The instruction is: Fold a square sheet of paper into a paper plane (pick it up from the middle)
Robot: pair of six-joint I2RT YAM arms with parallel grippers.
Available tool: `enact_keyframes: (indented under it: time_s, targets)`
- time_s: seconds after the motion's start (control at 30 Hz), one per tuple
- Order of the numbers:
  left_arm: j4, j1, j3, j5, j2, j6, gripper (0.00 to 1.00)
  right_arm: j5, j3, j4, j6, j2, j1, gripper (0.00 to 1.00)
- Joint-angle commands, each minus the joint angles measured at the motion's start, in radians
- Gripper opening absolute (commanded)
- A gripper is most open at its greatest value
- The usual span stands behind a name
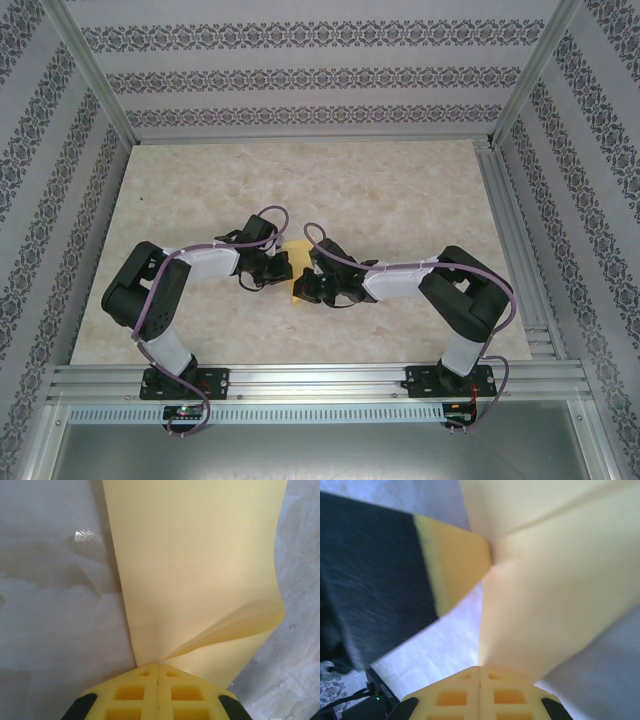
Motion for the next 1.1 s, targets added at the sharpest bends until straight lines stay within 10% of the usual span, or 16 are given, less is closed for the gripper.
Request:
enact_keyframes:
  time_s: [0.0, 1.07]
  targets:
    - [-0.035, -0.011, 0.005, -0.067, 0.028, 0.016, 0.01, -0.022, -0.009, 0.037, 0.006, 0.015, 0.015, 0.03]
    - [-0.039, -0.012, 0.003, -0.074, 0.031, 0.014, 0.01, -0.019, 0.032, -0.070, -0.010, 0.072, 0.032, 0.02]
